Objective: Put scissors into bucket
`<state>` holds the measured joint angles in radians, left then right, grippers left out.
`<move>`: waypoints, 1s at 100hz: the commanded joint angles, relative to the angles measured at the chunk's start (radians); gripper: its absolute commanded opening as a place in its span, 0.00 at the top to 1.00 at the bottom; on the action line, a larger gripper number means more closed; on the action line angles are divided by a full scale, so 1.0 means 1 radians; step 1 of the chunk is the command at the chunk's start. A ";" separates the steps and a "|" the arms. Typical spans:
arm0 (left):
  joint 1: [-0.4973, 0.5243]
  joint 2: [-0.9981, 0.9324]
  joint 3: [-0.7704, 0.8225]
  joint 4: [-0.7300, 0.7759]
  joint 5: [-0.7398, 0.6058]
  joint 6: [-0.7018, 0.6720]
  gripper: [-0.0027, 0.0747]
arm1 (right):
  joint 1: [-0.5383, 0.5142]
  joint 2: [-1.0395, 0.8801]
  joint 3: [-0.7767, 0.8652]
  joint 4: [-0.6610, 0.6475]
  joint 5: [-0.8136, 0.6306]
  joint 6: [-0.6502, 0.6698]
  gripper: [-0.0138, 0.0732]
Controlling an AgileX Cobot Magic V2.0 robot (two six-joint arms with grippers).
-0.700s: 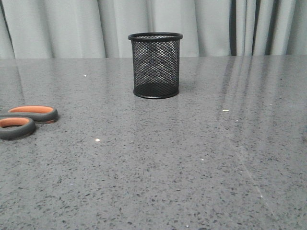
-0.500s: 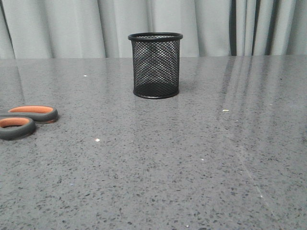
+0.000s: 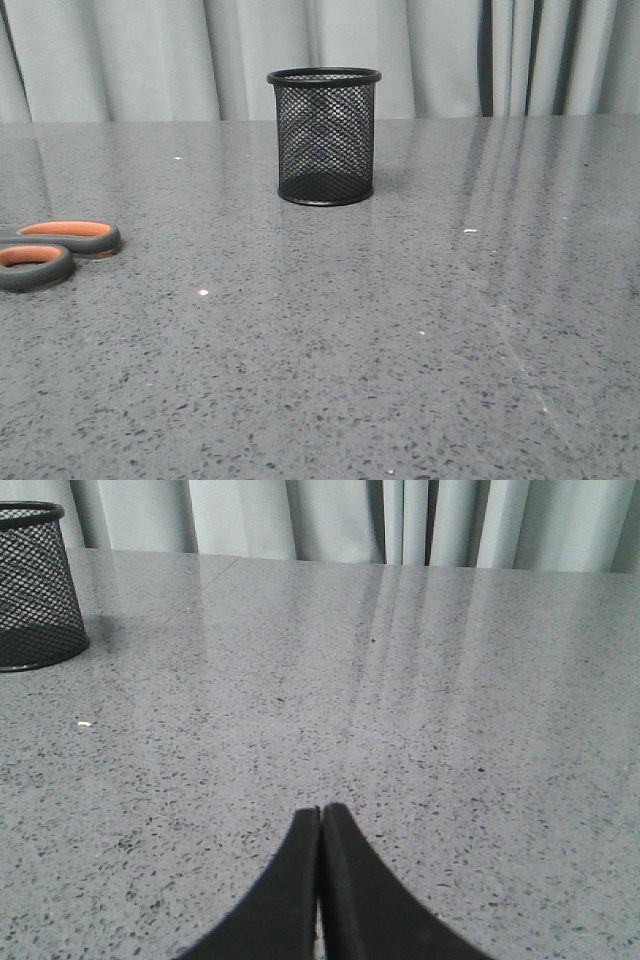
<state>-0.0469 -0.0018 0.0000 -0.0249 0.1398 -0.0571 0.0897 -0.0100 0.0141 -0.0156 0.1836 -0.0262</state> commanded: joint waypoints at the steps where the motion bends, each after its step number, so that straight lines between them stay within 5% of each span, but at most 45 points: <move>1: 0.006 -0.027 0.041 0.000 -0.073 -0.008 0.99 | -0.006 -0.022 0.006 -0.009 -0.085 0.003 0.90; 46: 0.006 -0.027 0.041 -0.063 -0.080 -0.008 0.99 | -0.006 -0.022 0.005 0.041 -0.109 0.003 0.90; 84: 0.006 -0.027 0.034 -0.691 -0.092 -0.008 0.99 | -0.006 -0.022 0.003 0.474 -0.235 0.003 0.90; 100: 0.006 -0.027 -0.043 -0.738 -0.056 0.003 0.99 | -0.006 -0.022 -0.063 0.509 -0.146 0.003 0.90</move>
<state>-0.0469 -0.0018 -0.0033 -0.7237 0.1262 -0.0571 0.0897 -0.0100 0.0101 0.4726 0.0528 -0.0247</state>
